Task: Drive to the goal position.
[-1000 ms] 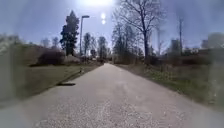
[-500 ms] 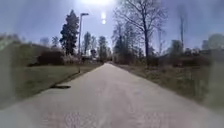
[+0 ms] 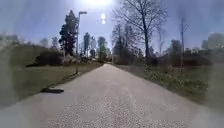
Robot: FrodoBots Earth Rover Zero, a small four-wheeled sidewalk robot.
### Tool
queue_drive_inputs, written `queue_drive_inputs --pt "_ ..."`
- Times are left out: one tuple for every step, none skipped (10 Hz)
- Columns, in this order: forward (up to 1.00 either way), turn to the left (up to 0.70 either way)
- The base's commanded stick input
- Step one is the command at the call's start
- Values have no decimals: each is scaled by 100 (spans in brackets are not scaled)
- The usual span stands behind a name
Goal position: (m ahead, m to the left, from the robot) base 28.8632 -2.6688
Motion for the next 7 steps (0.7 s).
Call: queue_drive_inputs --pt "70 0" --pt "70 0" --pt "70 0" --pt "70 0" --pt "70 0" --pt "64 8" --pt "60 15"
